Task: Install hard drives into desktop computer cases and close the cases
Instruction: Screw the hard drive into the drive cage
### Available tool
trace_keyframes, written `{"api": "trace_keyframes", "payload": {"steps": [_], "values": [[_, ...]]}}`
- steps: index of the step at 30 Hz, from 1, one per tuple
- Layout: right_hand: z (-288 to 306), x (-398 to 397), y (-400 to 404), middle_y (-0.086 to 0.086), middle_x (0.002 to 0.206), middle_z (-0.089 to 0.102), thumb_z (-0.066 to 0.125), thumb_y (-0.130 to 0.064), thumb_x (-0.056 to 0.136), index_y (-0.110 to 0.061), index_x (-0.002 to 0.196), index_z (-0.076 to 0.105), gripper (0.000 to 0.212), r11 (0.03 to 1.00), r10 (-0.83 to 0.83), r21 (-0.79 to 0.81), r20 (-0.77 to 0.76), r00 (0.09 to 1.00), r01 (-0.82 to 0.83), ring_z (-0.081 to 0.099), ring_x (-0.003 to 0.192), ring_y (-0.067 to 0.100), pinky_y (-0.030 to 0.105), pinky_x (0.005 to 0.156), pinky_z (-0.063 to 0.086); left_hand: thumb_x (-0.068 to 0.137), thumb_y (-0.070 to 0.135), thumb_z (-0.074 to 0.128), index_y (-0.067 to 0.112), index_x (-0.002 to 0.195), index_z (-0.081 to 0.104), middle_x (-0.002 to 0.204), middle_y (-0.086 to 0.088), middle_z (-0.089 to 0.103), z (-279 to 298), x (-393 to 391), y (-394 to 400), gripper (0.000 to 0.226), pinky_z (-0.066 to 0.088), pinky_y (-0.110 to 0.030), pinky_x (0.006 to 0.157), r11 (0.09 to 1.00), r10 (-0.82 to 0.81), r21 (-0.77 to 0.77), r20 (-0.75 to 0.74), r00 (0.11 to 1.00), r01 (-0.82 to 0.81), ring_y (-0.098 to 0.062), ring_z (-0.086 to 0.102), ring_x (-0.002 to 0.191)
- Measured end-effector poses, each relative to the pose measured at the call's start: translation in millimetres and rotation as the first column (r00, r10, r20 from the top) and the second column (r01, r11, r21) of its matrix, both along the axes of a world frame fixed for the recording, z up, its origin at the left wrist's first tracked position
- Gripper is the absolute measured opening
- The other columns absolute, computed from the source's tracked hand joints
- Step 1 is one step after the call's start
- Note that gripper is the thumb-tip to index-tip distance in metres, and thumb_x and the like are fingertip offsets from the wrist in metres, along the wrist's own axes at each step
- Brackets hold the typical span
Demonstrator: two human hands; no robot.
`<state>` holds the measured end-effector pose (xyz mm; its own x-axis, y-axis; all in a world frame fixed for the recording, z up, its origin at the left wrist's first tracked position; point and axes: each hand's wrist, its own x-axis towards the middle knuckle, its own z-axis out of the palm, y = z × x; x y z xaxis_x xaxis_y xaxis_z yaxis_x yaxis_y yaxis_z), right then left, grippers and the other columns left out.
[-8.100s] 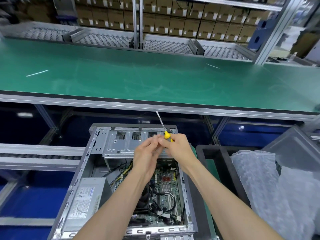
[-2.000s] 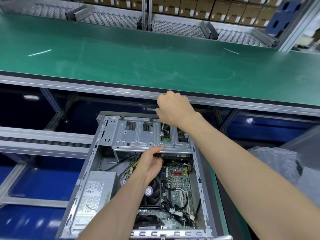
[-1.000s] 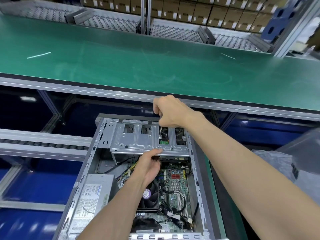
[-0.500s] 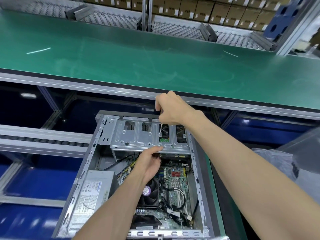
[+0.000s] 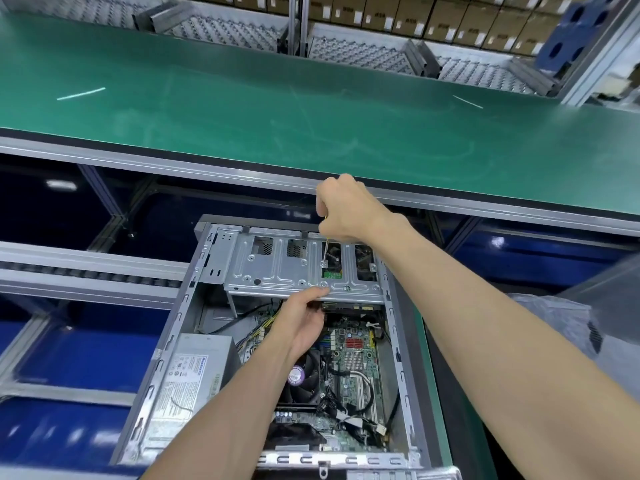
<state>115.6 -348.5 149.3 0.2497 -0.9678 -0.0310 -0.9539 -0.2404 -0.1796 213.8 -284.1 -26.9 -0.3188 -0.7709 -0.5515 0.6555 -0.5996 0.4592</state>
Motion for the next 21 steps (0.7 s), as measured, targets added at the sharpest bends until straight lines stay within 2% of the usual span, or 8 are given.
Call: {"api": "trace_keyframes", "payload": {"steps": [3, 5, 7, 10, 13, 14, 17, 21], "values": [[-5.0, 0.5, -1.7, 0.006, 0.091, 0.041, 0.061, -0.022, 0.092, -0.013, 0.089, 0.045, 0.018, 0.993, -0.073, -0.094, -0.081, 0.994, 0.065, 0.046, 0.085, 0.032, 0.040, 0.070, 0.039, 0.088, -0.009, 0.061, -0.005, 0.105, 0.061, 0.141, -0.024, 0.053, 0.8, 0.4, 0.6, 0.017, 0.019, -0.040, 0.125, 1.000, 0.003, 0.000, 0.001, 1.000, -0.003, -0.029, 0.042, 0.141], [-4.0, 2.7, -1.2, 0.005, 0.088, 0.042, 0.062, -0.030, 0.092, -0.014, 0.089, 0.043, 0.025, 0.991, -0.071, -0.124, -0.136, 0.988, 0.055, 0.045, 0.082, 0.032, 0.040, 0.069, 0.036, 0.088, -0.009, 0.061, -0.004, 0.103, 0.062, 0.143, -0.024, 0.051, 1.2, 0.1, 1.2, 0.016, 0.019, -0.041, 0.125, 1.000, 0.001, -0.013, -0.004, 1.000, -0.001, -0.031, 0.039, 0.144], [-0.4, 3.6, -1.4, 0.004, 0.088, 0.047, 0.066, -0.025, 0.082, -0.015, 0.091, 0.048, 0.022, 0.998, -0.005, -0.057, -0.110, 0.994, -0.001, 0.052, 0.084, 0.033, 0.039, 0.069, 0.042, 0.088, -0.009, 0.060, -0.003, 0.102, 0.063, 0.146, -0.025, 0.048, 1.9, 0.2, 1.3, 0.016, 0.019, -0.041, 0.125, 1.000, 0.006, -0.013, -0.009, 1.000, -0.006, -0.031, 0.038, 0.144], [2.2, -4.0, -2.6, 0.010, 0.103, 0.056, 0.059, -0.009, 0.075, -0.016, 0.096, 0.056, 0.023, 0.998, 0.033, 0.058, 0.016, 0.999, -0.034, 0.057, 0.096, 0.033, 0.043, 0.078, 0.054, 0.087, -0.008, 0.061, -0.003, 0.102, 0.063, 0.147, -0.024, 0.047, 1.6, -1.0, -0.5, 0.016, 0.021, -0.039, 0.125, 1.000, -0.010, -0.015, -0.014, 1.000, 0.010, -0.030, 0.040, 0.142], [-5.1, -11.2, -4.1, 0.010, 0.097, 0.051, 0.061, -0.013, 0.083, -0.013, 0.092, 0.058, 0.010, 1.000, -0.012, -0.029, 0.015, 1.000, 0.013, 0.053, 0.094, 0.034, 0.040, 0.075, 0.048, 0.080, -0.006, 0.065, -0.003, 0.101, 0.064, 0.126, -0.021, 0.065, -0.7, -0.4, -0.6, 0.021, 0.024, -0.036, 0.123, 1.000, -0.021, -0.013, -0.013, 1.000, 0.021, -0.028, 0.049, 0.135], [-7.7, -11.4, -3.8, 0.008, 0.092, 0.047, 0.063, -0.019, 0.088, -0.013, 0.090, 0.056, 0.009, 0.997, -0.039, -0.065, 0.006, 0.999, 0.040, 0.050, 0.089, 0.033, 0.038, 0.072, 0.044, 0.080, -0.006, 0.065, -0.003, 0.102, 0.063, 0.126, -0.021, 0.065, -0.8, 0.1, -0.2, 0.022, 0.024, -0.035, 0.122, 1.000, -0.020, -0.012, -0.013, 1.000, 0.019, -0.028, 0.049, 0.136], [-7.5, -6.6, -0.2, 0.002, 0.080, 0.042, 0.065, -0.030, 0.090, -0.014, 0.086, 0.051, 0.022, 0.993, -0.063, -0.106, -0.041, 0.997, 0.058, 0.049, 0.079, 0.031, 0.037, 0.066, 0.040, 0.086, -0.007, 0.062, -0.004, 0.106, 0.061, 0.148, -0.024, 0.046, 1.6, -0.4, 1.0, 0.020, 0.017, -0.037, 0.125, 1.000, -0.002, -0.004, -0.004, 1.000, 0.002, -0.029, 0.036, 0.145], [0.1, -4.3, -0.4, 0.013, 0.100, 0.062, 0.061, -0.008, 0.074, -0.010, 0.094, 0.059, 0.020, 0.999, 0.038, 0.022, 0.006, 0.999, -0.038, 0.059, 0.092, 0.034, 0.037, 0.071, 0.052, 0.082, -0.006, 0.064, -0.005, 0.113, 0.059, 0.151, -0.022, 0.041, 4.1, -0.7, 1.2, 0.031, 0.018, -0.036, 0.125, 1.000, 0.002, -0.005, -0.008, 1.000, -0.002, -0.028, 0.033, 0.146]]}}
